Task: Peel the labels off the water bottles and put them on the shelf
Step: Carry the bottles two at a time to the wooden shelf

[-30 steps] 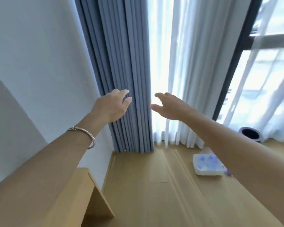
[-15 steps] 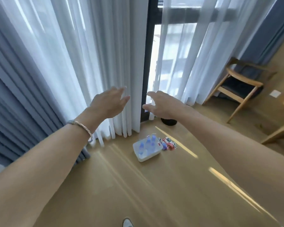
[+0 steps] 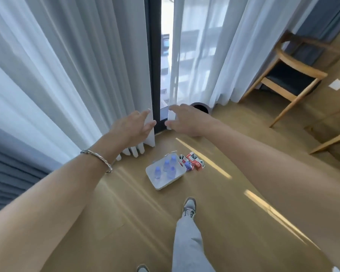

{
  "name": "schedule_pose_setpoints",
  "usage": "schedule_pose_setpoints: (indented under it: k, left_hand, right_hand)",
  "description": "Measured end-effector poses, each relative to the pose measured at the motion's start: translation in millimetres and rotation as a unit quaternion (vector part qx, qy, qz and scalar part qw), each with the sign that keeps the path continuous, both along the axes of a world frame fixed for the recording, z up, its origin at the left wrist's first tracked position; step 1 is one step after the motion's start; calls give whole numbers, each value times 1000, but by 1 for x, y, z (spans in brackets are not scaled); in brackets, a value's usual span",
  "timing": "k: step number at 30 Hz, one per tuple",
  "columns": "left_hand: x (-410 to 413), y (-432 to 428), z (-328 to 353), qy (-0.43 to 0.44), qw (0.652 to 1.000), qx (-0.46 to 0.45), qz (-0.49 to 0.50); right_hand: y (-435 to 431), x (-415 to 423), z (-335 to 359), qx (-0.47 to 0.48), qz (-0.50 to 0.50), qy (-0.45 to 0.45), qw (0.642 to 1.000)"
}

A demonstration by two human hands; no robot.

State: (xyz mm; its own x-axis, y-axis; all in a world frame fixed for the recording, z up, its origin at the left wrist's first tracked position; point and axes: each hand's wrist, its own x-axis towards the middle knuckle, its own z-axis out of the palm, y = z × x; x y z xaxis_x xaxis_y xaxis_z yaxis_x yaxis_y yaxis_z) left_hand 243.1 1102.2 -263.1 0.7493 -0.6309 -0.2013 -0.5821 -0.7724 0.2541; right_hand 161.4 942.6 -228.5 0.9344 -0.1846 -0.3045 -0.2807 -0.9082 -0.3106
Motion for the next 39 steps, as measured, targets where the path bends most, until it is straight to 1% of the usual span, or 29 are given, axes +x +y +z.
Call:
schedule_pose_setpoints:
  k: [5, 10, 13, 16, 19, 23, 31, 39]
  left_hand:
    - [65, -52, -56, 54, 996, 46, 58]
    - [105, -107, -124, 109, 986, 64, 104]
    - [120, -127, -169, 141, 982, 75, 106]
    - [140, -139, -230, 172, 975, 92, 110]
    - [150, -145, -290, 208, 966, 115, 101]
    - [152, -144, -363, 244, 955, 138, 99]
    - [136, -136, -507, 288, 937, 179, 78]
    - [136, -126, -622, 268, 939, 202, 77]
  right_hand:
    - [-61, 93, -67, 43, 34, 43, 998]
    - [-112, 148, -152, 52, 50, 118, 990]
    - [-132, 164, -211, 62, 53, 167, 983]
    - [-147, 171, -275, 80, 34, 207, 974]
    - [-154, 167, -340, 93, 0, 255, 962]
    - [-154, 157, -426, 94, -13, 309, 946]
    - [-145, 136, -570, 94, -17, 349, 932]
    - [-133, 147, -670, 72, -12, 310, 948]
